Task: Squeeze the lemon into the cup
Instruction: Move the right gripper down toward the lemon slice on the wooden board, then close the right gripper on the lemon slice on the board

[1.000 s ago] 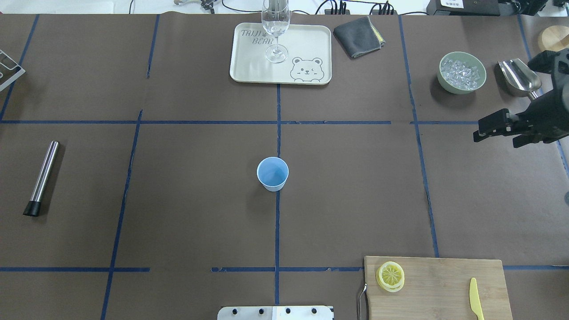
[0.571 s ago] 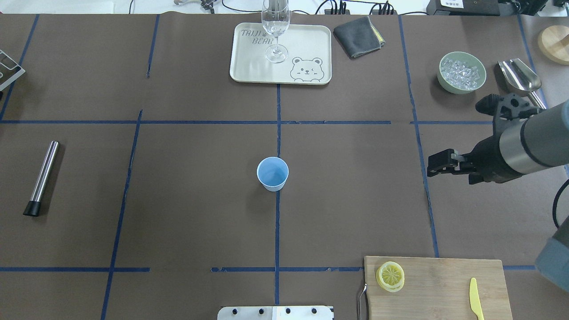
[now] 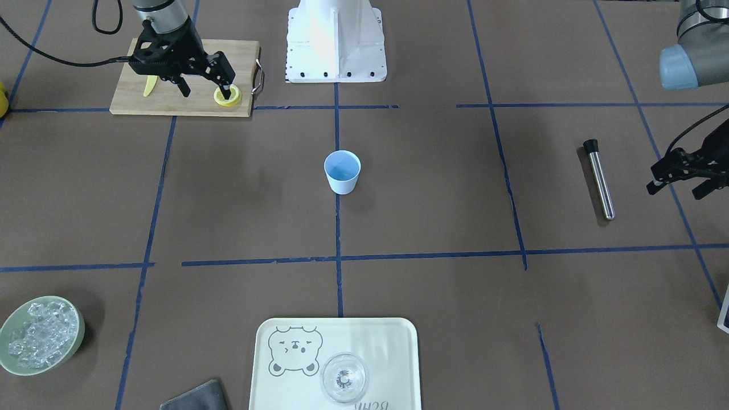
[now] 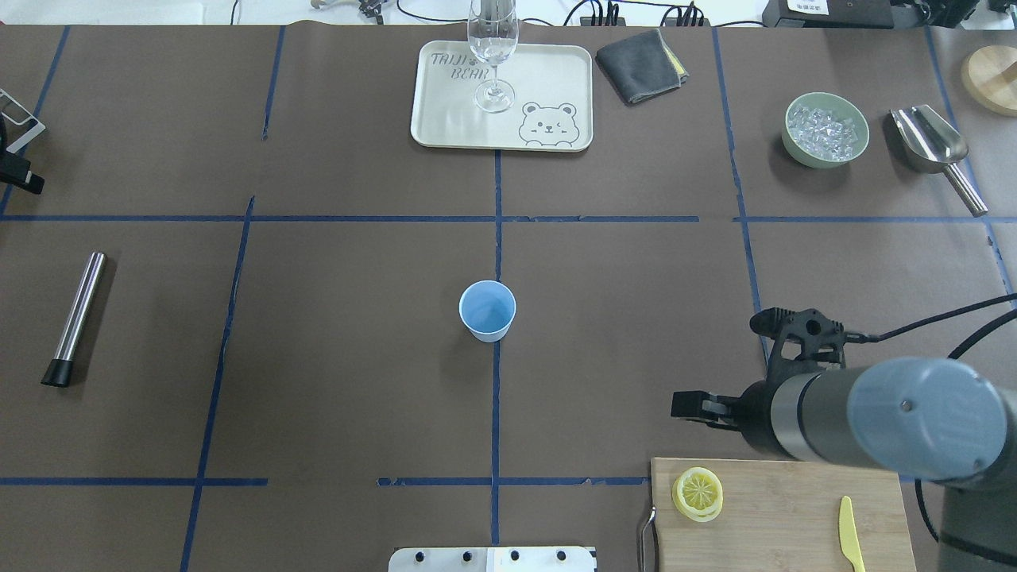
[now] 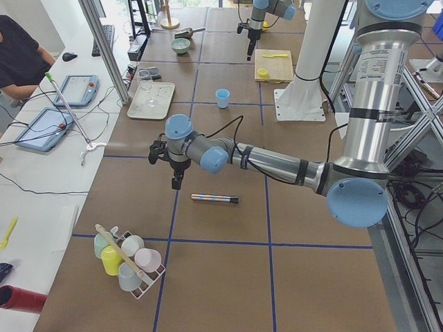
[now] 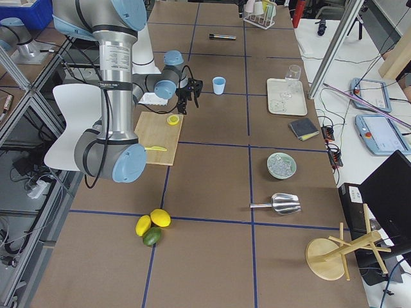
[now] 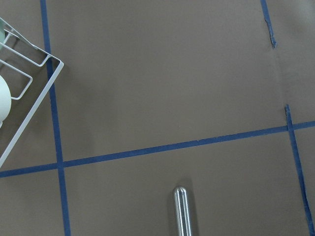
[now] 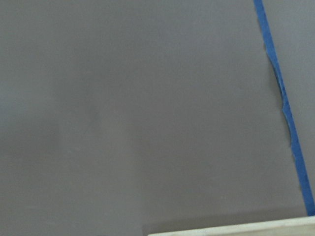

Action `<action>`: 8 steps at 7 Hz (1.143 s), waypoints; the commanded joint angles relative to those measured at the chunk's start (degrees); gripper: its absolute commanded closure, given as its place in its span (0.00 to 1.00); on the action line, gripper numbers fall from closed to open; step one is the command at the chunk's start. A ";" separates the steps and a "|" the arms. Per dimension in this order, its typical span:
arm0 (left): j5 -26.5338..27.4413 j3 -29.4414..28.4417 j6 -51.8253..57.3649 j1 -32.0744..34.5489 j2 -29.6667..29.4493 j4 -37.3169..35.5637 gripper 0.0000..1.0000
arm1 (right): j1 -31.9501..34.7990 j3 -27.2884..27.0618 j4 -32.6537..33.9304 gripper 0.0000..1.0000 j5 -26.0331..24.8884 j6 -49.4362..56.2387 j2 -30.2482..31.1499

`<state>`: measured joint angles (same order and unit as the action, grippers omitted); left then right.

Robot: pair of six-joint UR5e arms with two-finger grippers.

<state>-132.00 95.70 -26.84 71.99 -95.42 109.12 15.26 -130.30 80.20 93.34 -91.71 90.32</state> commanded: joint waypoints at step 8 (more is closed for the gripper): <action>1.65 -3.24 0.03 -0.54 -0.47 3.99 0.00 | -10.60 6.81 -8.31 0.00 -10.37 -4.88 3.54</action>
<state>-130.34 92.48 -26.81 71.46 -95.87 113.06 4.73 -123.61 72.15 82.99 -96.59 92.50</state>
